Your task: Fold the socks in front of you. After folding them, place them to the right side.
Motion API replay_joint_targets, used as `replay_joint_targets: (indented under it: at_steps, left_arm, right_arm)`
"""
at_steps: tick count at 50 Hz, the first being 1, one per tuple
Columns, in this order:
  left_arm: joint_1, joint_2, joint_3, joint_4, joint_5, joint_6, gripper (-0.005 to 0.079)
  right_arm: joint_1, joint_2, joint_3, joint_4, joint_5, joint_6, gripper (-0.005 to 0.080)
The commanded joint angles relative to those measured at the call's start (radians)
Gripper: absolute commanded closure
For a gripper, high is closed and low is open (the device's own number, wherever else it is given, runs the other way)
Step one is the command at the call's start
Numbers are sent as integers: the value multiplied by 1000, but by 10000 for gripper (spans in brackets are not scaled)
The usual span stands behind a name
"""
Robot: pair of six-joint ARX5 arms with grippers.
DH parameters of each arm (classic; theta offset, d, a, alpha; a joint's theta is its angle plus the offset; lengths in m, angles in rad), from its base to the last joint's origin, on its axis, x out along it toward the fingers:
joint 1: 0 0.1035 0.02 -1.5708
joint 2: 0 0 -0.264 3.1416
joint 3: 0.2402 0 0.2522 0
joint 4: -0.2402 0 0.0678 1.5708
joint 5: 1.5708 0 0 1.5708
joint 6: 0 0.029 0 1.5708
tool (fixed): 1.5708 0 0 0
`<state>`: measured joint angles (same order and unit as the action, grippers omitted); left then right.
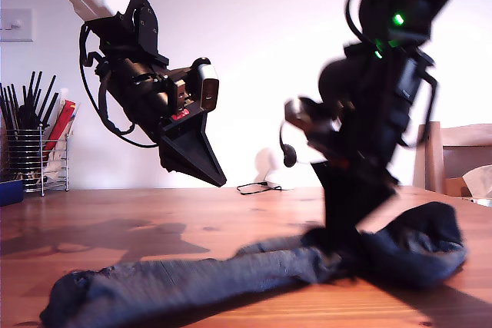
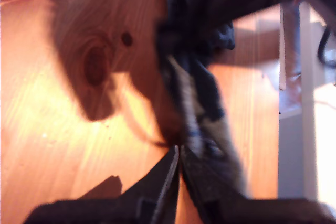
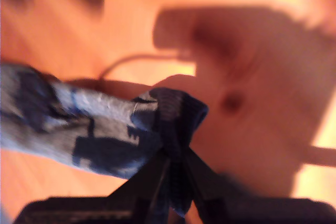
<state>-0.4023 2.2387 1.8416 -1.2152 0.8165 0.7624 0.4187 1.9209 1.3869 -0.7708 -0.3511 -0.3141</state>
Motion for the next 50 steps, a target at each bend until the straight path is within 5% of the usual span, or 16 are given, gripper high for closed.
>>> replay_joint_targets:
  at_steps: [1, 22, 50]
  left_arm:
    - [-7, -14, -22, -19, 24, 1, 762]
    - [-70, -13, -22, -52, 37, 25, 762]
    - [-80, 2, -123, 126, -115, -2, 762]
  right_arm:
    - [0, 2, -5, 16, 18, 0, 762]
    - [-1, 64, -3, 127, 49, 0, 762]
    - [-59, 72, 46, 175, 72, -3, 762]
